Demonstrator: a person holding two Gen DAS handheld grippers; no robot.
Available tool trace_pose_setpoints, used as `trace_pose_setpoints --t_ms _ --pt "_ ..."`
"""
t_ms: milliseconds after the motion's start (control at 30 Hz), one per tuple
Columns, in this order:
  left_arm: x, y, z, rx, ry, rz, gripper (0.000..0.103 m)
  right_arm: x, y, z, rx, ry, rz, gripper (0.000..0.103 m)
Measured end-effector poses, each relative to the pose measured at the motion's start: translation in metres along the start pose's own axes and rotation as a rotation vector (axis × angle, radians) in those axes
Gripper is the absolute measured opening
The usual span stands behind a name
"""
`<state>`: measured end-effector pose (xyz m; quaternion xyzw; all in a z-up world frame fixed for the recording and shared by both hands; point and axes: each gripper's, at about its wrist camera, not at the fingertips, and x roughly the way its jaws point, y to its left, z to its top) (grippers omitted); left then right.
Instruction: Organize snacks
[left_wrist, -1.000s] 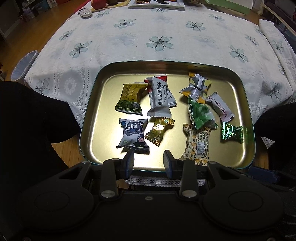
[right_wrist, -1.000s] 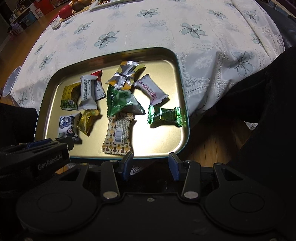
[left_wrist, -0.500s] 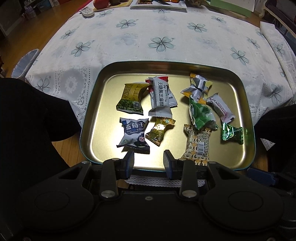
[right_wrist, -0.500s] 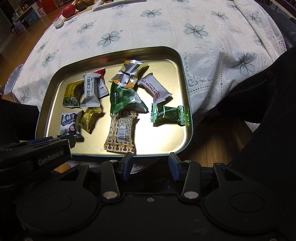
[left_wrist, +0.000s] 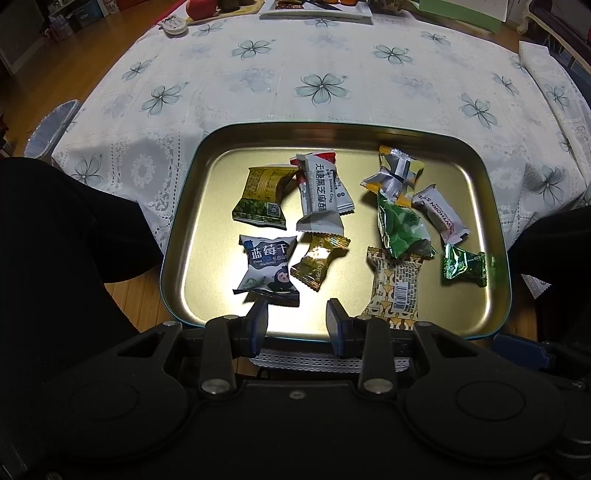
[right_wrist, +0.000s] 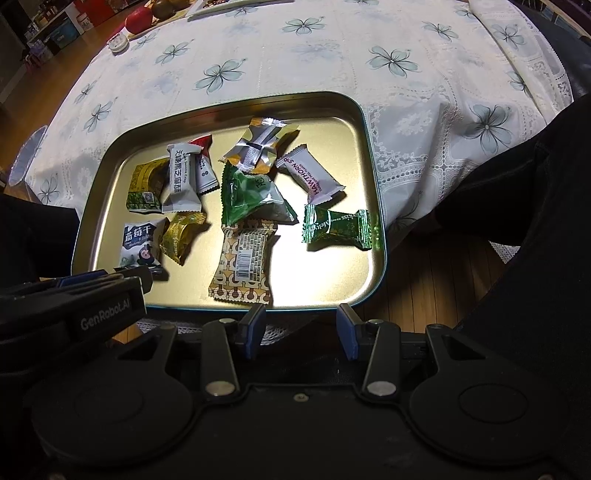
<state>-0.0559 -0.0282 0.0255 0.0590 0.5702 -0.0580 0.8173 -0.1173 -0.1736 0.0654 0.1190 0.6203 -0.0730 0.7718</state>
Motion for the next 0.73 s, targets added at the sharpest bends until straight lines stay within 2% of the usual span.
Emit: trace_pose_setpoints --t_ms 733 --pt "-0.0019 -0.0013 0.001 0.008 -0.007 0.008 0.044 0.0007 0.0021 0.001 -0.007 0.007 -0.002 0.045"
